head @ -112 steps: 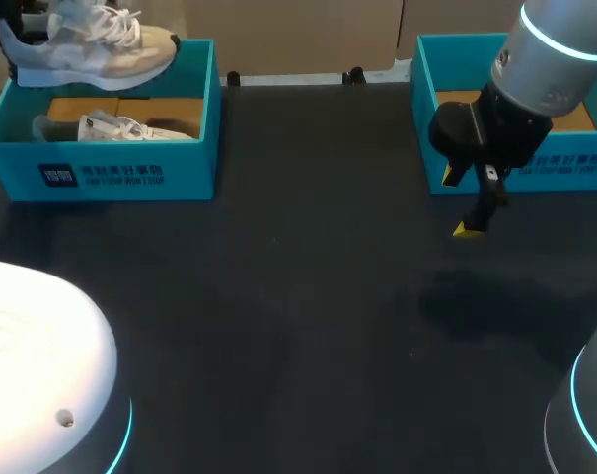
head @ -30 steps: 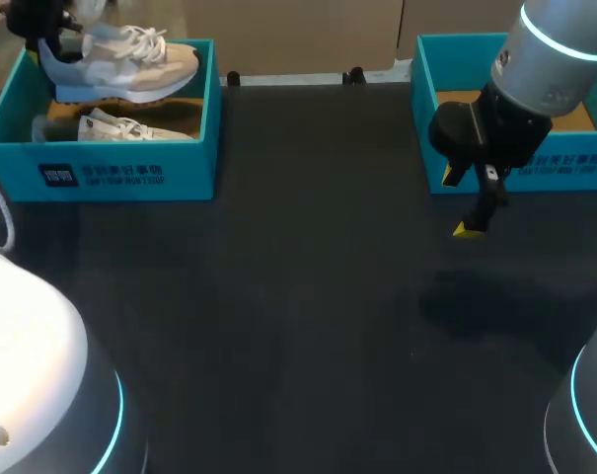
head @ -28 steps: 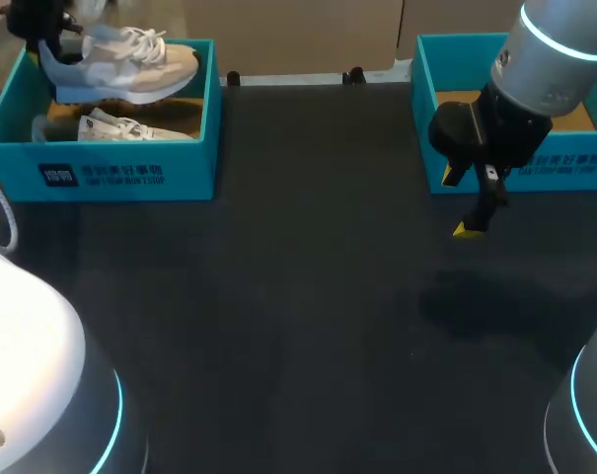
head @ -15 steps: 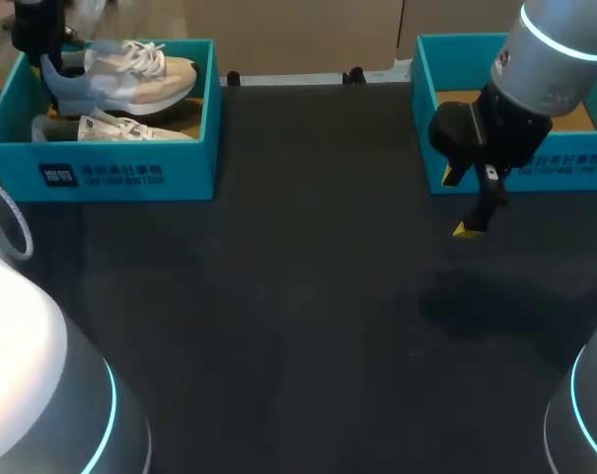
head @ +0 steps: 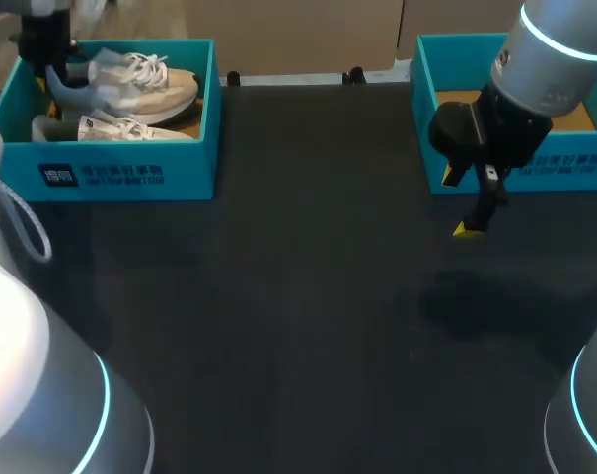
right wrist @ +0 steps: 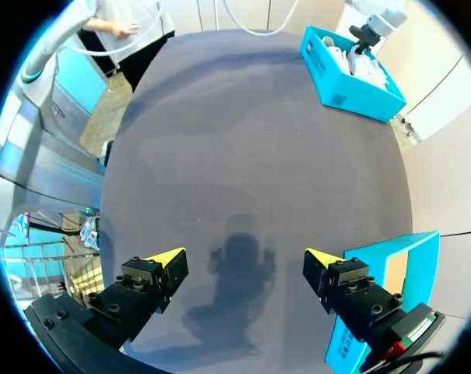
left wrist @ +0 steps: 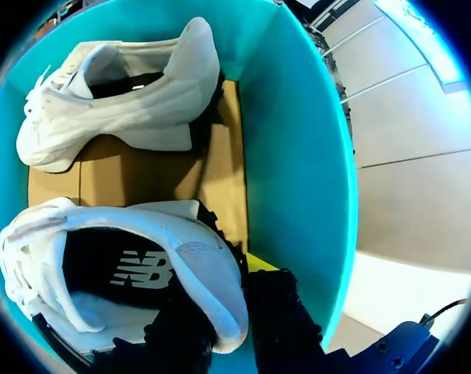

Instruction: Take the shoe out of the shoebox, open the shoe tongue, remove and reinsert the insole, then place the shoe into the shoebox

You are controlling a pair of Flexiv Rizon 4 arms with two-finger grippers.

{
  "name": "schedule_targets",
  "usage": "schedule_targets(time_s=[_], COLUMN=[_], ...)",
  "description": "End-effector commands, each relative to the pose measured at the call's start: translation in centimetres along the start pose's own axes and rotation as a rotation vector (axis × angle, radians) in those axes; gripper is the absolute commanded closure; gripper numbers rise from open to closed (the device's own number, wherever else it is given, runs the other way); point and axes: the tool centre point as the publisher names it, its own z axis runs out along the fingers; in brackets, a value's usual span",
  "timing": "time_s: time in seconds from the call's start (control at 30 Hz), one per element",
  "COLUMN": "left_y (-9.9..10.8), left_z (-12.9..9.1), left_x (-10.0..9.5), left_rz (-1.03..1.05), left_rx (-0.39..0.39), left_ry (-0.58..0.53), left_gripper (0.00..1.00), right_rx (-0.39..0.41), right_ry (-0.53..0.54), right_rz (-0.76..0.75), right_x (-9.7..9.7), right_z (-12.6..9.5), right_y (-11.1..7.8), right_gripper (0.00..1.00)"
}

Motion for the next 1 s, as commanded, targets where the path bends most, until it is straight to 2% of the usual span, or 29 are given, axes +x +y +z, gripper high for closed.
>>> schedule_targets(time_s=[0.03,0.63,0.8,0.87,0.9,1.0], left_y=[0.6,0.4,0.2,0.1,0.1,0.0], left_z=[0.5,2.8,2.6,2.2,2.0,1.6], left_x=[-0.2,-0.8,-0.7,-0.6,-0.5,-0.4], left_rz=[0.000,0.019,0.027,0.028,0.038,0.043], left_rx=[0.016,0.043,0.039,0.037,0.033,0.030], left_ry=[0.003,0.050,0.046,0.043,0.033,0.029], left_gripper=[1.00,1.00,1.00,0.76,0.69,0.65], right_rx=[0.001,0.001,0.001,0.001,0.001,0.001], right_ry=[0.001,0.001,0.001,0.001,0.001,0.001], right_rz=[0.000,0.000,0.000,0.000,0.000,0.000], right_x=[-0.1,-0.1,-0.1,-0.1,-0.1,-0.1], right_z=[0.1,0.1,0.1,0.1,0.1,0.1], right_y=[0.0,0.0,0.0,0.0,0.0,0.0], right_gripper=[0.00,0.00,0.00,0.00,0.00,0.00])
